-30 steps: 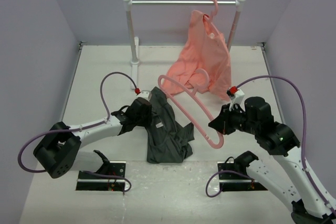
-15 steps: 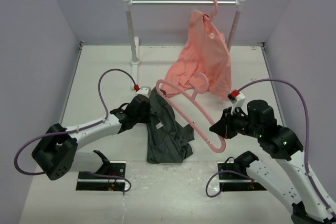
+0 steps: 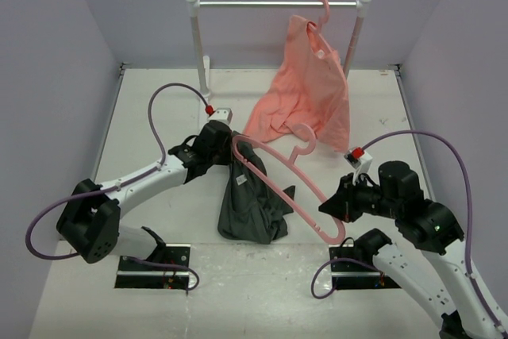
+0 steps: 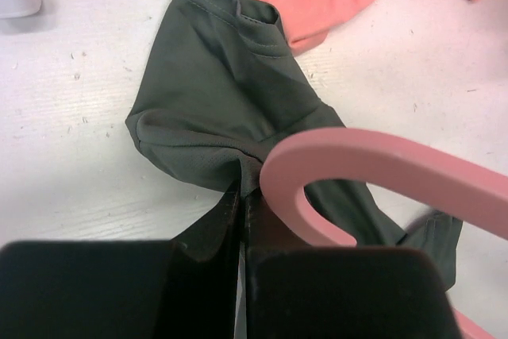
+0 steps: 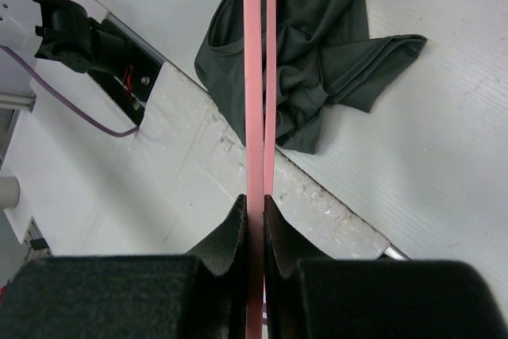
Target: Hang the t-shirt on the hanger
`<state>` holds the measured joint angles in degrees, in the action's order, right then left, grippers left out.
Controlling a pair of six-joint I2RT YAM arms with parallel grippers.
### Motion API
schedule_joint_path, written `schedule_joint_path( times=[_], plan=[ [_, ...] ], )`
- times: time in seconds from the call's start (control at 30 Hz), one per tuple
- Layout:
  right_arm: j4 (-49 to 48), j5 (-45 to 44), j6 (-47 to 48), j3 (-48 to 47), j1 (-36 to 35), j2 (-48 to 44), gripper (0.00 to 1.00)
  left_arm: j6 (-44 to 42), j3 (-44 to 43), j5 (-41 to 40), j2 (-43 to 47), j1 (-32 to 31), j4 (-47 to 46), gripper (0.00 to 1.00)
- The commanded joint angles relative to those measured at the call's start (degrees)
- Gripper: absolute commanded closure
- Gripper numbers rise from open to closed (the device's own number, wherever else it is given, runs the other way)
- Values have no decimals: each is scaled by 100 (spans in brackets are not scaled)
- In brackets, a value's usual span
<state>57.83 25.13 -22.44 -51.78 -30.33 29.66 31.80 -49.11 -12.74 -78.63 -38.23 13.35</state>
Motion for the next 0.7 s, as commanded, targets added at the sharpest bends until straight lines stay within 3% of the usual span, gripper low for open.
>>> schedule_joint_path(
  times=[0.0,0.43,0.67],
  plan=[
    [53,238,-181,37,-17,-215,100,-183,-187,87,-118,70,36,100],
    [202,357,-521,643,-17,-567,100,-192,-327,35,-162,114,89,100],
    [-175,294,-735,789,-8,-443,100,-153,-337,557,59,114,86,100]
  ],
)
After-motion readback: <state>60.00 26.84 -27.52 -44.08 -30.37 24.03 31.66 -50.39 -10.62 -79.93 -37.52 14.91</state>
